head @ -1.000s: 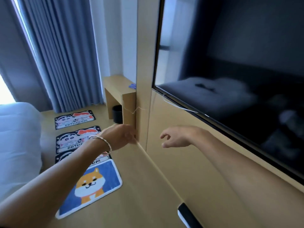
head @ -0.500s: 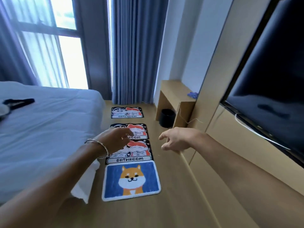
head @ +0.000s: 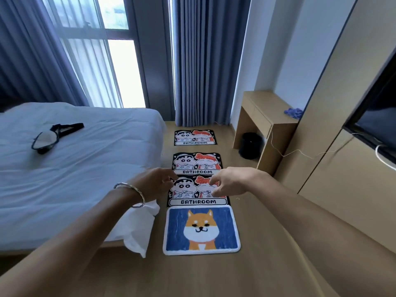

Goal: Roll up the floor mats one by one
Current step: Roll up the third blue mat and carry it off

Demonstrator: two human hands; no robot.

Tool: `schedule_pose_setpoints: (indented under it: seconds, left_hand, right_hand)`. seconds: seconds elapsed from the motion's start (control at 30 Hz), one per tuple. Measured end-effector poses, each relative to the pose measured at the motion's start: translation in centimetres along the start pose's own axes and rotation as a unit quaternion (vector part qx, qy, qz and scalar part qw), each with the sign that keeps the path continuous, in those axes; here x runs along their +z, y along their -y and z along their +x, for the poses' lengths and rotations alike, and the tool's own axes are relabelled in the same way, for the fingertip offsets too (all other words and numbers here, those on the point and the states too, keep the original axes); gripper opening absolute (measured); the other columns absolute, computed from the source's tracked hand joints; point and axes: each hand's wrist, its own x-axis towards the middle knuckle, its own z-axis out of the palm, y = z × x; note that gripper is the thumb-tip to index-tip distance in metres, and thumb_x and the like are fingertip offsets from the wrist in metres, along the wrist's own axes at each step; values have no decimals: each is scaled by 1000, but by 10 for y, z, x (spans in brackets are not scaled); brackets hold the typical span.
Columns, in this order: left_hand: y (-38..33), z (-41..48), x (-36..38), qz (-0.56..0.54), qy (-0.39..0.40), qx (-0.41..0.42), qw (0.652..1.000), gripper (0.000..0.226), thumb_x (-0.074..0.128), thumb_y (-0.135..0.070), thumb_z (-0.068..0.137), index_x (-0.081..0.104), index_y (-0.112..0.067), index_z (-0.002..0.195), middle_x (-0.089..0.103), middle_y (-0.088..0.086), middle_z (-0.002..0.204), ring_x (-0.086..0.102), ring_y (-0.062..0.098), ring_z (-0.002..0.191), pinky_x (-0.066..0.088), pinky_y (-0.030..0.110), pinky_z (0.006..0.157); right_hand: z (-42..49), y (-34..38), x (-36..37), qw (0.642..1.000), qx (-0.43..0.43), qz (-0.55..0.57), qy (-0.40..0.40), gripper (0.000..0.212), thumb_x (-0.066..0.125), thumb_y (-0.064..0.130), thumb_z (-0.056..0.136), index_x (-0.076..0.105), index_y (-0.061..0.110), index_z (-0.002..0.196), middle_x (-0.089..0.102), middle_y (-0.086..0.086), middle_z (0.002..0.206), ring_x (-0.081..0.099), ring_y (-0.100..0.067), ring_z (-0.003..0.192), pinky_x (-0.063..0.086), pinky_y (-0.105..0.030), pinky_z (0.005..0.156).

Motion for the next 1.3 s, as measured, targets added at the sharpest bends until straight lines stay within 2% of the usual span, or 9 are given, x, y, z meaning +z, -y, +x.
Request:
schedule_pose_setpoints:
  seconds: [0.17, 0.3, 0.43, 0.6, 0.7, 0.8, 1.0, 1.13, 1.3]
  left_hand:
    - [-12, 62, 15, 20, 39, 5, 999, 27, 51, -21, 95, 60, -22, 121, 65, 5, 114, 61, 19, 100, 47, 28, 89]
    - [-30, 111, 29, 48, 57, 28, 997, 28, 49, -21, 96, 59, -21, 122, 65, 5, 117, 61, 19, 102, 46, 26, 87]
    - [-28, 142, 51, 60, 93, 17, 994, 29, 48, -21, 96, 58, -23, 123, 64, 4, 119, 61, 20, 104, 45, 26, 87]
    - [6, 155, 64, 64, 128, -28, 989, 30, 46, -20, 97, 58, -24, 124, 63, 3, 120, 61, 21, 103, 49, 28, 87]
    - [37, 166, 67, 62, 136, -49, 988, 27, 47, -21, 96, 61, -22, 118, 65, 5, 115, 61, 20, 99, 51, 33, 86]
    - [71, 180, 79, 53, 156, -54, 985, 27, 48, -21, 95, 61, -23, 119, 65, 2, 113, 61, 18, 98, 51, 32, 85]
    - [143, 218, 129, 60, 223, -37, 972, 32, 47, -24, 95, 57, -30, 124, 62, 3, 119, 59, 20, 104, 48, 31, 90]
    - [186, 248, 164, 84, 258, -8, 962, 33, 44, -21, 97, 56, -28, 126, 64, 2, 117, 60, 20, 101, 49, 27, 84]
    - [226, 286, 229, 115, 242, 2, 963, 32, 41, -18, 98, 55, -24, 126, 63, 2, 117, 59, 20, 102, 46, 25, 78]
  right_hand:
    - [37, -49, -9, 999, -2, 39, 6, 50, 50, 40, 97, 43, 22, 142, 46, 2, 144, 46, -18, 127, 36, -25, 90]
    - [63, -102, -9, 997, 27, 65, 18, 47, 49, 38, 97, 47, 18, 139, 50, 1, 140, 49, -18, 123, 38, -24, 91]
    - [101, -133, 5, 995, 42, 83, 43, 40, 51, 37, 95, 58, 14, 128, 58, -1, 130, 55, -21, 115, 45, -35, 99]
    - [151, -126, 19, 993, 5, 92, 76, 41, 51, 37, 94, 58, 11, 126, 57, -7, 131, 54, -26, 118, 44, -42, 101]
    - [182, -115, 24, 991, -5, 96, 88, 40, 50, 39, 94, 58, 14, 125, 58, -6, 130, 55, -26, 117, 45, -43, 99]
    - [210, -103, 31, 987, -4, 115, 109, 42, 50, 38, 95, 56, 12, 127, 58, -6, 131, 54, -26, 119, 44, -44, 101]
    - [276, -85, 76, 971, 42, 184, 145, 38, 49, 35, 94, 62, 13, 122, 59, -6, 130, 55, -26, 117, 44, -42, 100]
    - [315, -75, 117, 951, 86, 248, 165, 42, 45, 30, 97, 55, 5, 129, 49, -7, 141, 38, -27, 132, 34, -36, 103]
    - [363, -75, 179, 925, 150, 325, 129, 42, 44, 28, 97, 48, 18, 137, 49, -5, 139, 49, -24, 121, 42, -35, 96]
